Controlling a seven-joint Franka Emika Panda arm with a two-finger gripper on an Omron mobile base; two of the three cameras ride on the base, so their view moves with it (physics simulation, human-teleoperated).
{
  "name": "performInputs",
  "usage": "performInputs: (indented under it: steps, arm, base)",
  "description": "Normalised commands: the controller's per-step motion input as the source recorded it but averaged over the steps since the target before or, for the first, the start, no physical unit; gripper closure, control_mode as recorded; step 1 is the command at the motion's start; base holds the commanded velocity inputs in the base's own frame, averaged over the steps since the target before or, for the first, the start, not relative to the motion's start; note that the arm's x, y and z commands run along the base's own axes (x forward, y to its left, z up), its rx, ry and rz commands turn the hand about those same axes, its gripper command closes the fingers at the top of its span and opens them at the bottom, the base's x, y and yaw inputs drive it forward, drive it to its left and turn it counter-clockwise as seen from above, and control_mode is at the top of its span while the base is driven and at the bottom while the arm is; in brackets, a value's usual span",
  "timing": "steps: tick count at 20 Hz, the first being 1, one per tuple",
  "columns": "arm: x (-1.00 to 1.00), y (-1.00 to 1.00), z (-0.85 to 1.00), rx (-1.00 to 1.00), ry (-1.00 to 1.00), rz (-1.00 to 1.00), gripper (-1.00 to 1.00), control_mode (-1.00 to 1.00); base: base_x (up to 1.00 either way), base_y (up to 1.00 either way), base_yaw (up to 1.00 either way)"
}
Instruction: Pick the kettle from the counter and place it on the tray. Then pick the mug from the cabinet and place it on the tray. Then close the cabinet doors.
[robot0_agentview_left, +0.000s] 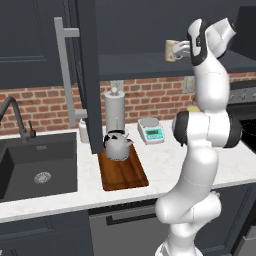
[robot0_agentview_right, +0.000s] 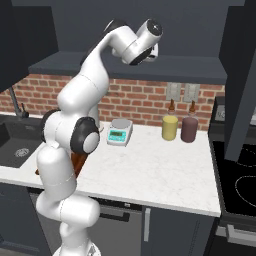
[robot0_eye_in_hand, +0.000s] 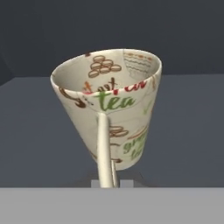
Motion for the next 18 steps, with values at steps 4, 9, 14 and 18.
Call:
performInputs:
  steps: [4,9,14,18]
  arm:
    - [-0.38,0.00,0.00,0.00,-0.03,0.00,1.00,-1.00]
    - [-0.61,0.00,0.00,0.00,-0.12,0.01,1.00,-1.00]
    - [-0.77,0.00,0.00,0.00,-0.21,0.03,1.00,-1.00]
    - [-0.82,0.00,0.00,-0.01,-0.17,0.05,1.00,-1.00]
  base:
    - [0.00,0.00,0.00]
    - [0.00,0.00,0.00]
    - [0.00,0.00,0.00]
    - [0.00,0.00,0.00]
